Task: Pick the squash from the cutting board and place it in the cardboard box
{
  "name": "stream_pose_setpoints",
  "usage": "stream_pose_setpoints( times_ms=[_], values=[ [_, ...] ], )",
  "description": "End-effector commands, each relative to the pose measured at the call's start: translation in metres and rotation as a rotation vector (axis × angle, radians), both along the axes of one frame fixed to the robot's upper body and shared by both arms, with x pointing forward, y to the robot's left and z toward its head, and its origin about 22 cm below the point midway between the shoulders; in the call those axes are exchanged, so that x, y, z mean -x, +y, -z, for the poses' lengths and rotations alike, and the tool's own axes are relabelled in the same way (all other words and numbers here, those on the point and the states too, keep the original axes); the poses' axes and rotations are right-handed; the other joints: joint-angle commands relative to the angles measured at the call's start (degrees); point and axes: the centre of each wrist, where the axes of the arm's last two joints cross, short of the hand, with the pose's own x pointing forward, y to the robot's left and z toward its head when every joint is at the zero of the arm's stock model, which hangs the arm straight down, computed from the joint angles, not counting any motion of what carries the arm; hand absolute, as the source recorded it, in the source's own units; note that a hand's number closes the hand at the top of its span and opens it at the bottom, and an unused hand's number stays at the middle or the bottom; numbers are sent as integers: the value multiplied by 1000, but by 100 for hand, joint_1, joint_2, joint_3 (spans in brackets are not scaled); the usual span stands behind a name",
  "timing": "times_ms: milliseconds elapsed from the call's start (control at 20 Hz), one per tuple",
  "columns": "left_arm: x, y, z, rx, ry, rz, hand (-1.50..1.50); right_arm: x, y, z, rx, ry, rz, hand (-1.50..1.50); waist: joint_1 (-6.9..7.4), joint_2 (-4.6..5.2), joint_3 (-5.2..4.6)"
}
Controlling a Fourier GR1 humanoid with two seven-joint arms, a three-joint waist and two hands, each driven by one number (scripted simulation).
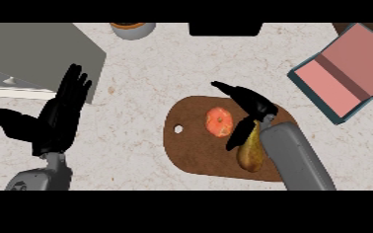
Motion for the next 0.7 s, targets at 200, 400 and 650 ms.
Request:
stream_pose_setpoints(
  times_ms=[200,400,650],
  values=[
    [1,14,8,-4,5,10,0,-5,15,9,16,13,-4,-150,4,1,-1],
    [-3,18,-11,21,12,-3,0,19,17,-1,22,-12,-22,-150,-17,-7,-1],
    [10,-5,7,-2,-2,3,0,13,27,21,12,-29,-17,-150,1,-2,-1]
  ],
)
